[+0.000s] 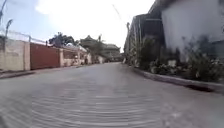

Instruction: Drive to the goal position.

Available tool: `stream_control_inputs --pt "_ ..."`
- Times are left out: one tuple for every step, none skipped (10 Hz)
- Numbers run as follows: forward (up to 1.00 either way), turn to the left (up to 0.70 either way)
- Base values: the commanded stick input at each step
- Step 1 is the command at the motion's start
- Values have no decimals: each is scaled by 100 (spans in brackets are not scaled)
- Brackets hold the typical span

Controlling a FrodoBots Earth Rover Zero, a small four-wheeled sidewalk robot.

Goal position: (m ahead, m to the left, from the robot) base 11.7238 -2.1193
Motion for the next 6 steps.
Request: stream_control_inputs --pt "100 -38" --pt "100 -38" --pt "100 -3" --pt "100 5" --pt "100 0" --pt "100 0"
